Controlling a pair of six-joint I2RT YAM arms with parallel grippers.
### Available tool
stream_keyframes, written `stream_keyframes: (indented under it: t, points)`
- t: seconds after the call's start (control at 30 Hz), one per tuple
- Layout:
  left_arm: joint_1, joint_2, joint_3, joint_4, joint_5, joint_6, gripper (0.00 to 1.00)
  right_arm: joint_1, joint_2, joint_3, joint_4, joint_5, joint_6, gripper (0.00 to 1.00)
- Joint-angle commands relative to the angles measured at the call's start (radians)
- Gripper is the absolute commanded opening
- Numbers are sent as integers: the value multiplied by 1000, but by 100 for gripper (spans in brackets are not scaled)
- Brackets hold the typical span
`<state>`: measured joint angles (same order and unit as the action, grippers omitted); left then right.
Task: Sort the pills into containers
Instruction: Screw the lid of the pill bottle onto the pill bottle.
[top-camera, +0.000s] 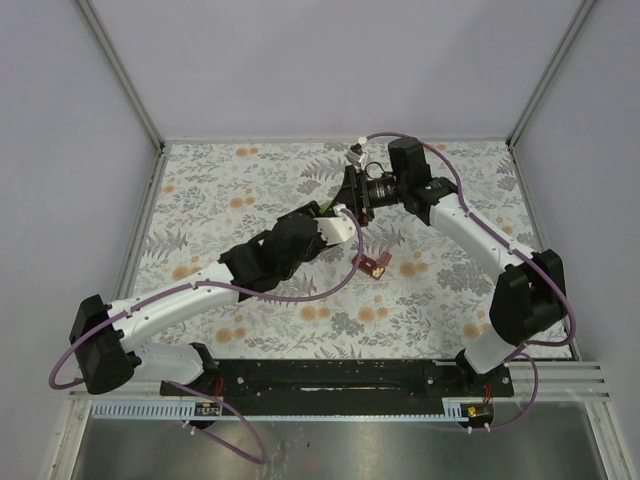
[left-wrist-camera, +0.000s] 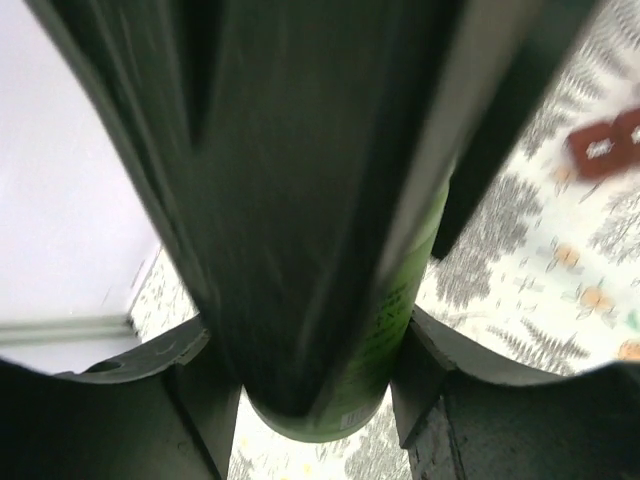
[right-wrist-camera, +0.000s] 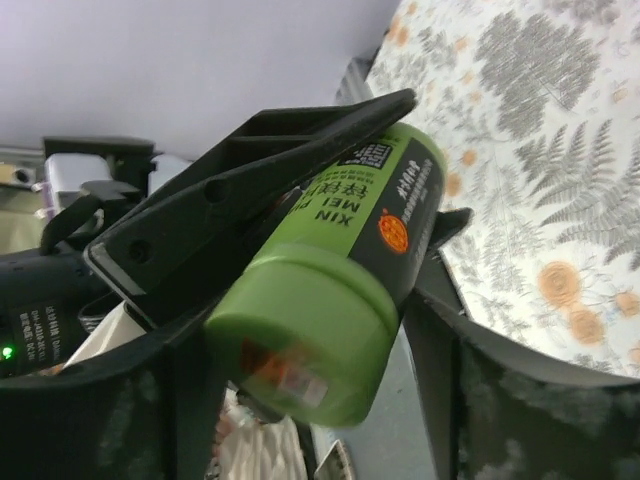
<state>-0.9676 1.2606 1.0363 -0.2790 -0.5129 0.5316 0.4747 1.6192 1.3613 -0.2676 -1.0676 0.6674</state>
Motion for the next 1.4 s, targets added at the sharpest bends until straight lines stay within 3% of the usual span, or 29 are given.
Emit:
stream_keyframes:
  t: [0.0,0.1,0.4,0.67,0.77,1.07,1.23,1.37]
  points:
    - [-10,-13,25,296,96,-56,0,10,-42,-21,4,-140,26,83]
    - [4,-21,27,282,117,-70,0,-36,-56,-28,5,-135,26,99]
    - [29,-41,4,259,169,-96,0,-171,-139,-56,24,-126,28,99]
    - [59,-56,2,227,278,-153,0,-286,-242,-70,-19,-98,-73,100]
    - [96,-73,4,199,400,-197,0,-291,-280,-33,-128,-75,-226,99]
    - [202,-87,86,-15,1032,-219,0,-286,-396,180,-596,44,-1042,98]
    - [225,-29,163,-140,1347,-200,0,-229,-427,208,-708,138,-1310,97]
    - [236,12,211,-199,1441,-186,0,-141,-443,202,-766,199,-1431,97]
